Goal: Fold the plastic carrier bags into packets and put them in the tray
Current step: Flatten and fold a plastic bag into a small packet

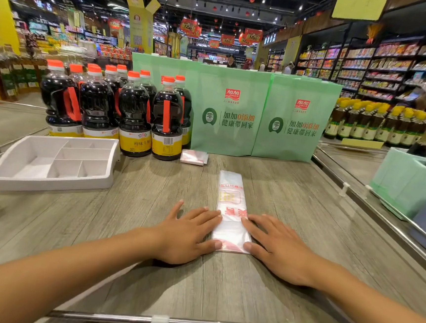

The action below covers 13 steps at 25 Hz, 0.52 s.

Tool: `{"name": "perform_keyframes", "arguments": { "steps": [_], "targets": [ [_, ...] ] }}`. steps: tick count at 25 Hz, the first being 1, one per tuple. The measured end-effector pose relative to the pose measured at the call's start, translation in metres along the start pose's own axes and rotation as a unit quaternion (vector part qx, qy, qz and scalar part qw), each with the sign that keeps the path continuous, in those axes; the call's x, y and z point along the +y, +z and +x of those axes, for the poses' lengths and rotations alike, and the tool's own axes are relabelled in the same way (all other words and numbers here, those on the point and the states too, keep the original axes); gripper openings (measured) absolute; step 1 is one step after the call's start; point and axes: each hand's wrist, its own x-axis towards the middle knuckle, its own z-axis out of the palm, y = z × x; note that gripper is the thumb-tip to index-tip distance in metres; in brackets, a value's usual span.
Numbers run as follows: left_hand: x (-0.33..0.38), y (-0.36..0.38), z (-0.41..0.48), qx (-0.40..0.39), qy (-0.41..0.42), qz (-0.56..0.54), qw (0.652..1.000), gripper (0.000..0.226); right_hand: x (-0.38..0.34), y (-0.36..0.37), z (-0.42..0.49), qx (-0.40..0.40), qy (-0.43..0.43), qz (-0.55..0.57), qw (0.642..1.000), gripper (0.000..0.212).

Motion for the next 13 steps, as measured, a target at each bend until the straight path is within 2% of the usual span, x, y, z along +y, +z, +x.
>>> {"name": "perform_keyframes", "arguments": {
  "steps": [5,8,13],
  "targets": [
    [-0.005,-0.014,0.01,-0.046,0.01,0.014,0.999,0.08,0.004,-0.006,-0.003,-0.044,0.007,0.01,0.999,0.084],
    [-0.007,-0.013,0.012,-0.036,0.016,0.025,0.999,0.084,0.007,-0.011,-0.002,-0.061,0.003,0.01,0.998,0.072],
    [-0.012,-0.006,0.013,0.001,0.038,0.036,0.999,0.09,0.013,-0.009,0.001,-0.04,-0.02,0.032,0.998,0.076]
  ]
}}
